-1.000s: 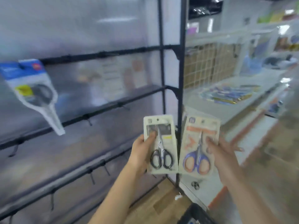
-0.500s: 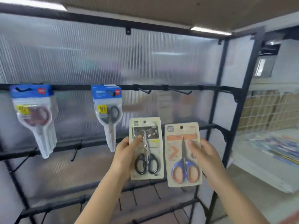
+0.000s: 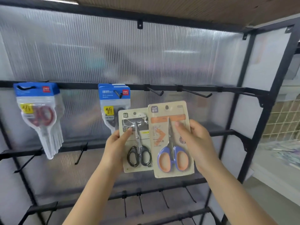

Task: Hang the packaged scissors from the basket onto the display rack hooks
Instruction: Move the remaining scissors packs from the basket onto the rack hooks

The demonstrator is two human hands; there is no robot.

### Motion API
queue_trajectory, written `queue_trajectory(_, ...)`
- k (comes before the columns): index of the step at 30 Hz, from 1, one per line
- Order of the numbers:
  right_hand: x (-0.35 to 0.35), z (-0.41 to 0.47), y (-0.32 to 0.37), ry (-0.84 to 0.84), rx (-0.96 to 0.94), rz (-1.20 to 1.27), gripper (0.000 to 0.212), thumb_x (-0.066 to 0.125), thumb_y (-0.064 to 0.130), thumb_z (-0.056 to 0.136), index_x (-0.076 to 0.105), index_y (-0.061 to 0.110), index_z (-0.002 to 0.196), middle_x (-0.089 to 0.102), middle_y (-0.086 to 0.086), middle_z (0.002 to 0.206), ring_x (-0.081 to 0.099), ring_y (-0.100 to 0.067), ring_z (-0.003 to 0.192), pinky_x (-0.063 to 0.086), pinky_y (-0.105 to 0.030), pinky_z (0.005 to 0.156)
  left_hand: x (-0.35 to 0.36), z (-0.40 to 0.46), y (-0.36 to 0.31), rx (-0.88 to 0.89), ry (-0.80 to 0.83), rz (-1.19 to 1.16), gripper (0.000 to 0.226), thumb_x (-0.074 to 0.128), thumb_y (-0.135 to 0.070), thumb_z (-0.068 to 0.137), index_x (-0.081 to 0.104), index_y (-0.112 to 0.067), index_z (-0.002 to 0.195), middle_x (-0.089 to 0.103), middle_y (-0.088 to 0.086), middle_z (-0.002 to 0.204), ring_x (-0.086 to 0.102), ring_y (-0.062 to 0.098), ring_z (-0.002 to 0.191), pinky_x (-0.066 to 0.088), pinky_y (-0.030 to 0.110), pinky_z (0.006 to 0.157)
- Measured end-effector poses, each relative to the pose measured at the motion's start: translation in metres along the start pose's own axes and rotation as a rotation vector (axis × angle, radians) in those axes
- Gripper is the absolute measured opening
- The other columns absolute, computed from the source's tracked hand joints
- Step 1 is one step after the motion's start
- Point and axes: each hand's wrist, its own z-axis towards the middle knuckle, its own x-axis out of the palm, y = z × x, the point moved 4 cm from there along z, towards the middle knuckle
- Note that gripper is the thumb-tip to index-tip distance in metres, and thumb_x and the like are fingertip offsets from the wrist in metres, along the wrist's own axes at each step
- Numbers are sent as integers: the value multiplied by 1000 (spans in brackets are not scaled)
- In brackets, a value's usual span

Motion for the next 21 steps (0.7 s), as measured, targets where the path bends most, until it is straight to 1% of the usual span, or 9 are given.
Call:
queue_trajectory(3, 5, 10, 15, 9, -45, 29, 15, 59, 28, 90, 62, 21, 77, 56, 10, 63, 48, -2, 58, 42, -17, 56, -6, -7, -11, 36, -12, 7, 17, 53, -14, 94, 67, -6, 100, 74, 10, 91, 71, 25, 82, 56, 27, 60)
queue_trajectory(5, 10, 17, 22, 10, -65, 52, 17, 59, 28, 90, 60, 23, 74, 53, 16, 56, 47, 2, 54, 41, -12, 53, -13, -11, -16, 56, -41, 19, 17, 55, -15, 93, 67, -6, 100, 74, 11, 92, 71, 26, 83, 56, 28, 61)
queue_trajectory(9, 17, 26, 21, 26, -75, 80, 18, 57, 25, 92, 57, 23, 73, 51, 21, 47, 45, 6, 47, 38, -7, 48, -27, -18, -21, 74, -88, 19, 20, 56, -16, 92, 65, -4, 106, 73, 13, 94, 71, 28, 85, 57, 31, 62)
queue_trajectory(12, 19, 29, 18, 44, -59, 124, 15, 57, 25, 92, 59, 23, 77, 58, 19, 55, 52, 5, 55, 43, -10, 53, -31, -22, -21, 85, -106, 7, 19, 56, -16, 92, 65, -5, 104, 74, 11, 91, 71, 25, 81, 56, 29, 59)
queue_trajectory(14, 18, 32, 15, 46, -46, 132, 14, 57, 26, 92, 61, 23, 78, 64, 11, 68, 58, -4, 67, 47, -21, 64, -33, -25, -19, 86, -119, 18, 17, 55, -16, 92, 64, -6, 103, 74, 9, 89, 72, 23, 79, 56, 28, 58)
queue_trajectory(16, 19, 35, 13, 51, -38, 128, 14, 57, 26, 92, 61, 22, 79, 65, 3, 76, 59, -12, 75, 48, -29, 68, -35, -27, -19, 92, -132, 28, 15, 55, -15, 92, 65, -8, 99, 74, 7, 86, 72, 21, 78, 56, 27, 58)
queue_trajectory(18, 21, 40, 10, 66, -33, 116, 13, 57, 26, 92, 60, 22, 80, 66, 2, 76, 62, -12, 74, 49, -29, 66, -35, -27, -18, 97, -134, 29, 14, 55, -16, 92, 66, -9, 98, 74, 7, 86, 71, 22, 79, 55, 30, 62)
queue_trajectory(19, 21, 42, 7, 76, -34, 114, 13, 56, 26, 92, 60, 22, 81, 66, 5, 74, 64, -8, 71, 50, -25, 63, -35, -27, -18, 98, -137, 32, 14, 55, -16, 92, 66, -10, 97, 74, 7, 86, 71, 22, 79, 54, 32, 64)
queue_trajectory(21, 24, 46, 1, 95, -27, 120, 10, 56, 28, 92, 61, 21, 85, 68, 8, 75, 66, -4, 69, 51, -22, 59, -36, -28, -17, 92, -143, 33, 12, 55, -16, 92, 66, -11, 96, 75, 4, 83, 71, 19, 75, 54, 31, 63)
